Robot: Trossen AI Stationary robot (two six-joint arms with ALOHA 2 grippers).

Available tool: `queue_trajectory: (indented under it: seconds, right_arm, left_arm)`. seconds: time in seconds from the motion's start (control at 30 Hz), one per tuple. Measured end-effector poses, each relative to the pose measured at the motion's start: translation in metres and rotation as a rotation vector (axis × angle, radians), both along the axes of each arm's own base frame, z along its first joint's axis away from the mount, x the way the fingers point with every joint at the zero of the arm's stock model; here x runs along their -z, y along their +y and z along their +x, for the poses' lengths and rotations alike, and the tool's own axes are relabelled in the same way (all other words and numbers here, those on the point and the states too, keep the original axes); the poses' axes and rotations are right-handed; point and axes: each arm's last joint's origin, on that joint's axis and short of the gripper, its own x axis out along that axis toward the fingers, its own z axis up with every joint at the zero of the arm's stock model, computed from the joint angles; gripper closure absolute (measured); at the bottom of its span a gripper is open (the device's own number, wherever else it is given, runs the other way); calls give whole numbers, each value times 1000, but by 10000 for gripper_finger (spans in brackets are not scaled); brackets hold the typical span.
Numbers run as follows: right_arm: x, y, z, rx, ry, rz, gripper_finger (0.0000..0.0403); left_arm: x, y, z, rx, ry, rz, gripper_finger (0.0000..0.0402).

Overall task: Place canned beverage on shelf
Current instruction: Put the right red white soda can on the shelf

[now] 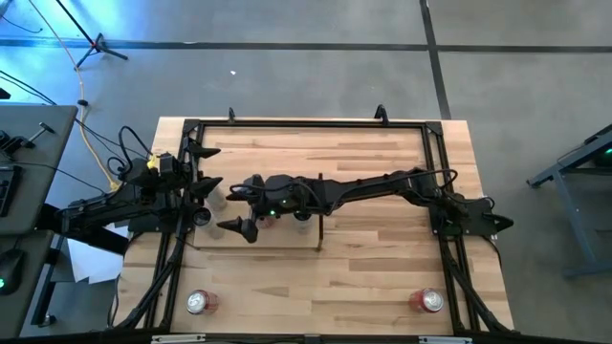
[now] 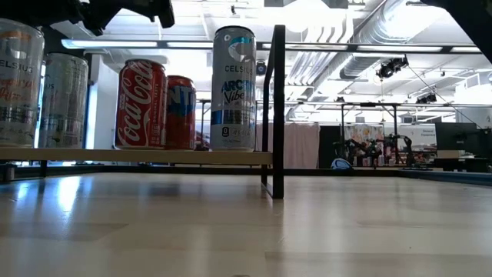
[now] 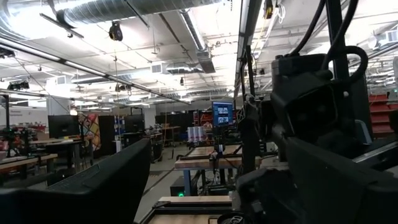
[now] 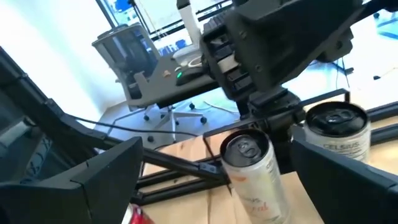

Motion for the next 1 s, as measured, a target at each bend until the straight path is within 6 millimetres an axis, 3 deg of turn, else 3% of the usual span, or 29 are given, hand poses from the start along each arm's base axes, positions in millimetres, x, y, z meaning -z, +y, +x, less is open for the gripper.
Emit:
queue_trajectory:
  seconds: [0.43, 1.0]
  right_arm:
    - [3, -9, 0, 8, 39, 46, 9]
    - [3, -37, 2, 4, 43, 100, 9]
  left_arm:
    - [0, 0, 0, 0, -1, 0, 55]
    - [0, 0, 0, 0, -1, 0, 55]
